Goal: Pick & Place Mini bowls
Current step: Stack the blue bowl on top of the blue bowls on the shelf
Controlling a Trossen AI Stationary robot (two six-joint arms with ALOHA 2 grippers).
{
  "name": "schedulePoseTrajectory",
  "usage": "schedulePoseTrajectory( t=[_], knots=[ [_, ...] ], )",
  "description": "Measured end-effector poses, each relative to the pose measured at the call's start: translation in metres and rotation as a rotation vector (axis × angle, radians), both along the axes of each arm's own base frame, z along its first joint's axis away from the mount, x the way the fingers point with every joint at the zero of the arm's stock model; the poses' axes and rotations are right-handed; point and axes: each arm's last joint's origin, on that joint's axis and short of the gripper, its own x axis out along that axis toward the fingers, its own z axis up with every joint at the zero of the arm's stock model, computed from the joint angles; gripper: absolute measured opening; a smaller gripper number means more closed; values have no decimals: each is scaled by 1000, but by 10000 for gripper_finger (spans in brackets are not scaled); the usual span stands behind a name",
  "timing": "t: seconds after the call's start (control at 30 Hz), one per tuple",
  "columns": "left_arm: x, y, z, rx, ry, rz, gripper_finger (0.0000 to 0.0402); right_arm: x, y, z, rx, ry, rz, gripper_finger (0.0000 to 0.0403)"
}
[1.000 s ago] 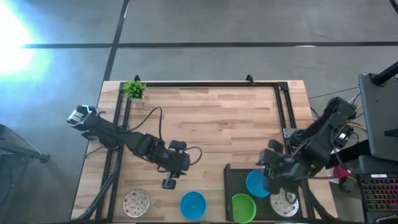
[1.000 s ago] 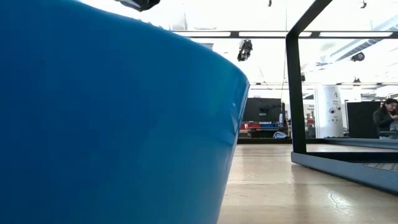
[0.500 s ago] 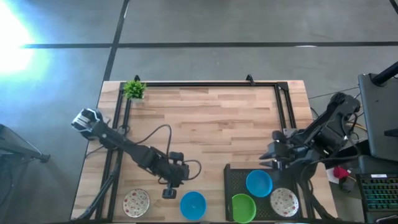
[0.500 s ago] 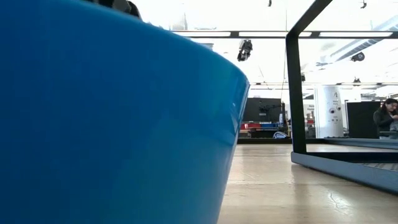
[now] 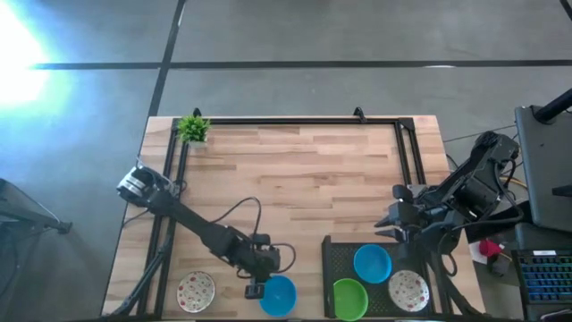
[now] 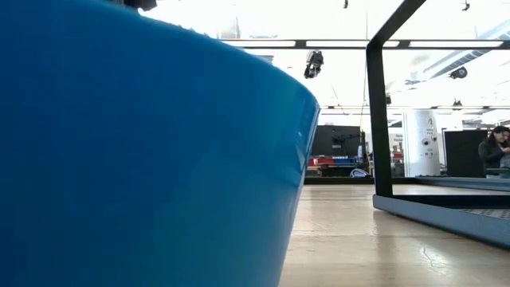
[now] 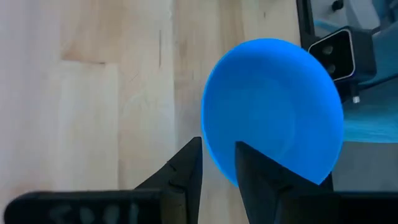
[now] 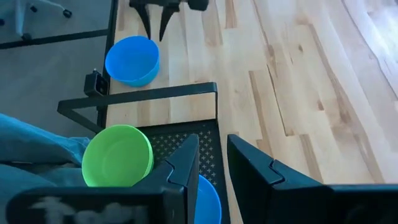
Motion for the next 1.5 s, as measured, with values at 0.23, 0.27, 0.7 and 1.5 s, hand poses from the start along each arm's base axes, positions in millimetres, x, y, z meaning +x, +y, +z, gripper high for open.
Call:
schedulePoseTrajectory(
  t=[0.23, 0.27, 0.7, 1.5],
  knots=[
    [7, -6, -25, -2, 60, 9, 97, 0, 0, 0, -5, 4, 0, 73],
    [7, -7, -27, -5, 64, 8, 97, 0, -1, 0, -4, 4, 0, 72],
    [9, -9, -35, -17, 87, -6, 8, 0, -1, 0, -5, 4, -1, 68],
    [-30, 93, 96, 225, -248, 458, 1, 3, -6, 3, -197, -139, -91, 72]
  ],
)
